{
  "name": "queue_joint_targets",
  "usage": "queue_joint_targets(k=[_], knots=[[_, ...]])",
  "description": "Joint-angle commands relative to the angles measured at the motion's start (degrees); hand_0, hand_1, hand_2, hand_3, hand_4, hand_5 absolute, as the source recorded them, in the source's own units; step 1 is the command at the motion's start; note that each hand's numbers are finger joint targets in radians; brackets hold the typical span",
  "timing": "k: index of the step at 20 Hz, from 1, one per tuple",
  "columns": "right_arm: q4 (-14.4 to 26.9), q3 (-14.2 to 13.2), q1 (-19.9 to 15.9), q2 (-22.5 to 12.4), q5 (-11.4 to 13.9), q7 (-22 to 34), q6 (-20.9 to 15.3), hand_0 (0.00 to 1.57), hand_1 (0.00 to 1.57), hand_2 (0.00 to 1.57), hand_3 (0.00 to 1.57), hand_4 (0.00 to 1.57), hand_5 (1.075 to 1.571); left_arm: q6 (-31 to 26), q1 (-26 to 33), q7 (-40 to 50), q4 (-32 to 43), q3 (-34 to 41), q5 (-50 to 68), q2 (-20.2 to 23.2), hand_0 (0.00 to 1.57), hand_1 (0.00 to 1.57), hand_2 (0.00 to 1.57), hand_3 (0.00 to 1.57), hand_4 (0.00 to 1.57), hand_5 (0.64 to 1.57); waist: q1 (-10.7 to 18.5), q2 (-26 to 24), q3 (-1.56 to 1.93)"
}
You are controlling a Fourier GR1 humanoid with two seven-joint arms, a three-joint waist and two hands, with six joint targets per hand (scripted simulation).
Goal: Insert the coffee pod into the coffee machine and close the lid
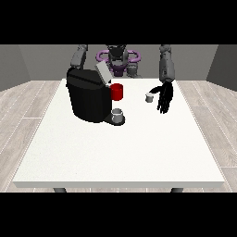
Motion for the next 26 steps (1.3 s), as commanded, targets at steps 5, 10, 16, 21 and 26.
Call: queue_joint_targets(k=[5, 10, 16, 21, 26], knots=[[4.29, -1.54, -1.74, 0.51, 0.24, -0.5, -2.21, 0.0, 0.0, 0.0, 0.0, 0.39, 1.571, -0.63, -2.46, -0.44, 6.82, -1.18, -3.31, -1.43, 0.0, 0.0, 0.37, 0.0, 0.0, 1.571, 1.11, -0.5, -0.36], [4.75, 0.0, 0.98, 1.96, 0.39, -1.18, -1.88, 0.0, 0.0, 0.0, 0.0, 0.39, 1.571, -0.45, -2.46, 0.04, 8.05, -1.71, -3.92, -3.89, 0.0, 0.0, 0.39, 0.0, 0.0, 1.571, -0.07, -2.51, -0.35], [6.05, -2.42, -2.97, -0.58, -1.99, 1.36, -0.06, 0.0, 0.0, 0.0, 0.0, 0.38, 1.571, 2.17, -4.08, -4.13, 9.63, -2.51, -7.46, -2.41, 1.07, 1.07, 1.15, 1.08, 0.0, 1.571, 0.44, -2.43, -0.36], [10.78, -4.98, -5.25, -1.44, -1.56, -0.17, -2.02, 0.0, 0.0, 0.0, 0.0, 0.34, 1.571, 2.44, -4.13, -1.37, 6.43, -6.05, -9.97, -6.66, 1.18, 1.18, 1.2, 1.09, 0.0, 1.571, 2.21, -3.6, -0.3], [8.29, -1.21, -0.76, 0.8, 0.05, -0.52, -1.9, 0.0, 0.0, 0.0, 0.0, 0.37, 1.571, 3.29, -3.22, -1.68, 9.24, -5.6, -10.43, -8.15, 1.2, 1.2, 1.21, 1.08, 0.0, 1.571, -0.83, -5.54, -0.36]])
